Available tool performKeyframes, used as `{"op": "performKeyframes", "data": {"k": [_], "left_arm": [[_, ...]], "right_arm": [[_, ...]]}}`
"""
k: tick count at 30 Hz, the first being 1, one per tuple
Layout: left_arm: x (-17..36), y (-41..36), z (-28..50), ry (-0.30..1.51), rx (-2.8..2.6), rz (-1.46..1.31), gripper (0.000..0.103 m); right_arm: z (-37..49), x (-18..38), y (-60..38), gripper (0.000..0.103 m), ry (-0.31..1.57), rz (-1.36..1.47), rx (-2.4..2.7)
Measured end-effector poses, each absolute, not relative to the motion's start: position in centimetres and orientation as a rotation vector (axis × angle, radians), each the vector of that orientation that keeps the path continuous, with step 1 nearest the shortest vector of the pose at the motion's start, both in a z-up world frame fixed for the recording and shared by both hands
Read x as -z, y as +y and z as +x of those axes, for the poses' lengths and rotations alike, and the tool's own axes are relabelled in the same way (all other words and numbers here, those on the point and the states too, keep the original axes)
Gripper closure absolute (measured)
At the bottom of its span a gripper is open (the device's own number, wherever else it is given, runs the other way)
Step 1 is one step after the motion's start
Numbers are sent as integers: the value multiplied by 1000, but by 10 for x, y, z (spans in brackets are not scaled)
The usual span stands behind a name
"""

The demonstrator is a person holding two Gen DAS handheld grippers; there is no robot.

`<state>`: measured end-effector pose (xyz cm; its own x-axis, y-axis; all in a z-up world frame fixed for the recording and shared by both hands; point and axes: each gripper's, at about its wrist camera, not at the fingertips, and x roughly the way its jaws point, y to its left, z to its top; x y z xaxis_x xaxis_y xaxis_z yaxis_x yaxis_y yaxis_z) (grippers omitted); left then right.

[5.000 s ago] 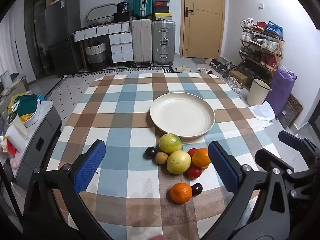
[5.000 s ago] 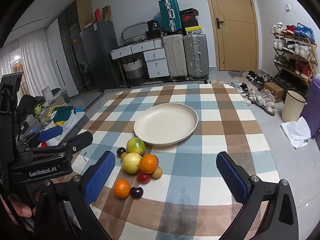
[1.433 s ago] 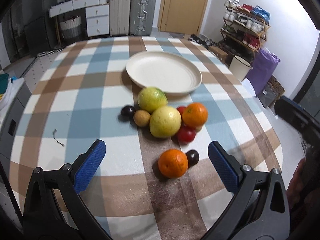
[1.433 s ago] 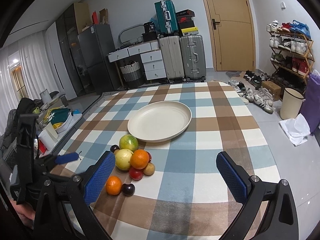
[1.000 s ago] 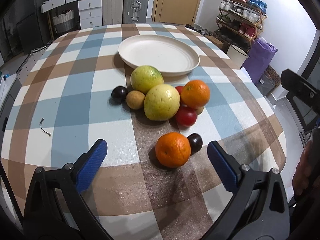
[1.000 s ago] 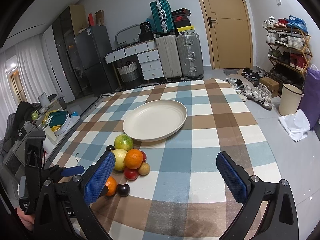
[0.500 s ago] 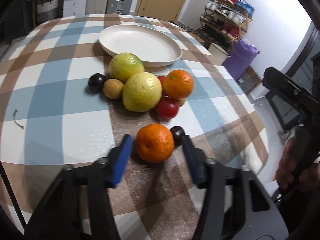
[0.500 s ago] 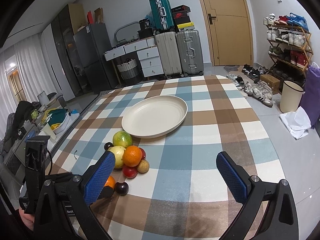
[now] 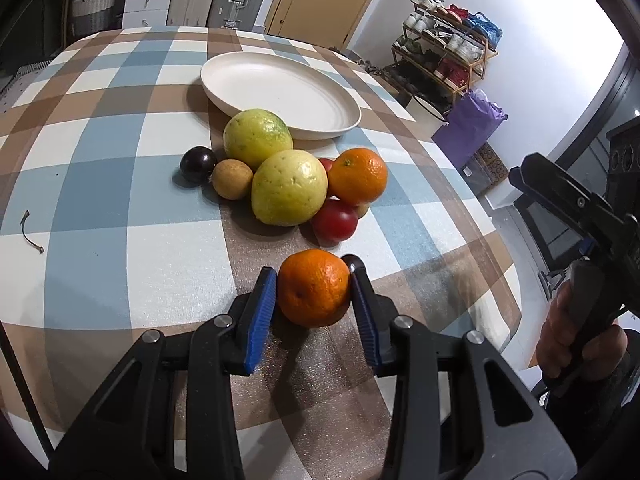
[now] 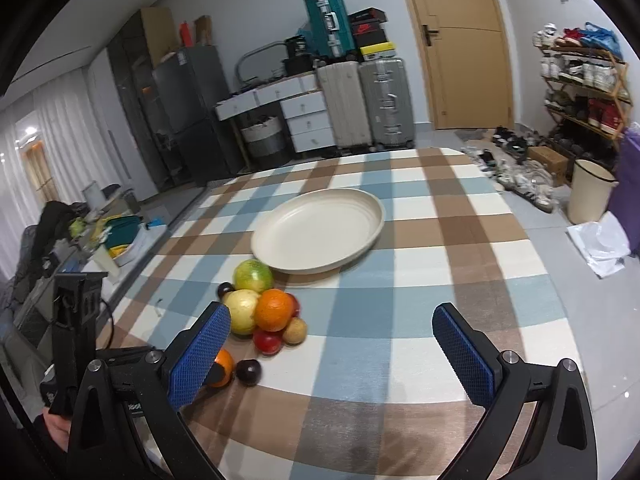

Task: Organize fruits
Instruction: 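Grasp the second orange with the right tool while the left tool holds its orange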

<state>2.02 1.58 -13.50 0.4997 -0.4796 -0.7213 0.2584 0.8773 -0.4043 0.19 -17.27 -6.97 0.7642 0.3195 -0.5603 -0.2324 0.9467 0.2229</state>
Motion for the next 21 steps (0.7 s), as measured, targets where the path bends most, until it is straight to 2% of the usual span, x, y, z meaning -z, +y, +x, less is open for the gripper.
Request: {"op": "performKeyframes", "data": {"k": [21], "left_arm": [[120,47,27,889,417,-274,68]], "right_arm": [[33,98,-153,0,704,153,-402]]}}
